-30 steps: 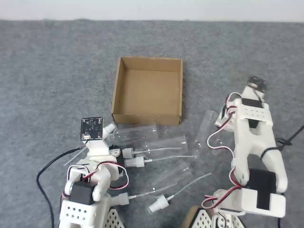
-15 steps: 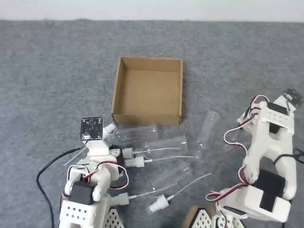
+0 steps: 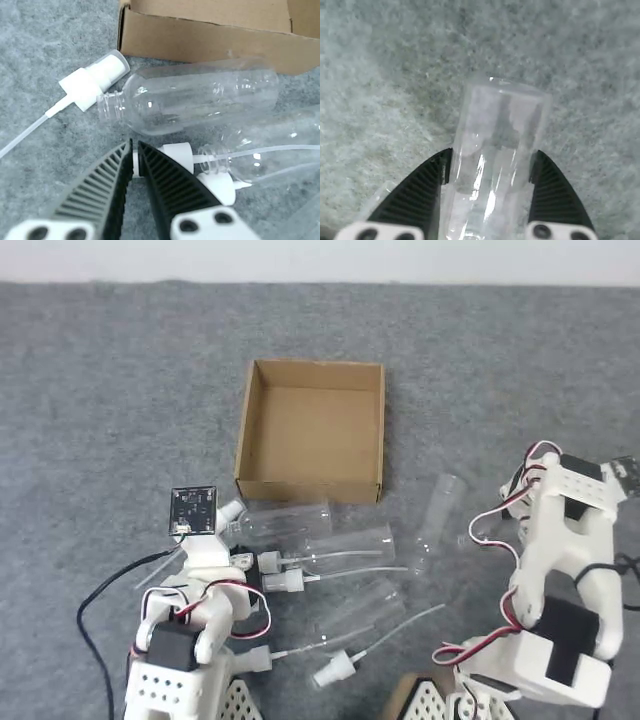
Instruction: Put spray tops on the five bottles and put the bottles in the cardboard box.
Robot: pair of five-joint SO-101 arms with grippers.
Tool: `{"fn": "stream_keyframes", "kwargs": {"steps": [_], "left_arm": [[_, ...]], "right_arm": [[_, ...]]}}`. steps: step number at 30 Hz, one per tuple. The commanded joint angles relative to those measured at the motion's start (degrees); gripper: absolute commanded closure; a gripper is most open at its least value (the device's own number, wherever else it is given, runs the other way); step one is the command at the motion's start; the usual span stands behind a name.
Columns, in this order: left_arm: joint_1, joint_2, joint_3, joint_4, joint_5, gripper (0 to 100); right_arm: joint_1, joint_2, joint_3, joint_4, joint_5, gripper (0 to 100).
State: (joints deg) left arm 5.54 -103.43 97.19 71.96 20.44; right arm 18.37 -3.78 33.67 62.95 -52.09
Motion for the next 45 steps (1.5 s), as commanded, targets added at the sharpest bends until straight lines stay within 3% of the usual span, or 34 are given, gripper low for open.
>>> {"fn": "stream_keyframes", "kwargs": {"steps": [1,5,14,31,45], "left_arm": [[-0.2,-0.9,-0.7,-0.4,-0.4,99],[-0.2,-0.9,-0.7,-0.4,-0.4,99],[-0.2,-0.9,-0.7,-0.4,-0.4,99],[-0.2,-0.9,-0.7,-0.4,-0.4,99],[-0.2,-0.9,-0.7,-0.4,-0.4,99]], "right_arm": [[-0.7,-0.7,-3.6,0.8,-1.9,86.7],[-0.7,-0.7,-3.6,0.8,-2.2,84.1],[-0.8,-0.7,-3.4,1.2,-5.1,58.9],[-5.9,-1.4,-3.7,0.7,-5.5,58.3],[-7.6,-0.9,-3.4,-11.9,-5.5,58.5]]}}
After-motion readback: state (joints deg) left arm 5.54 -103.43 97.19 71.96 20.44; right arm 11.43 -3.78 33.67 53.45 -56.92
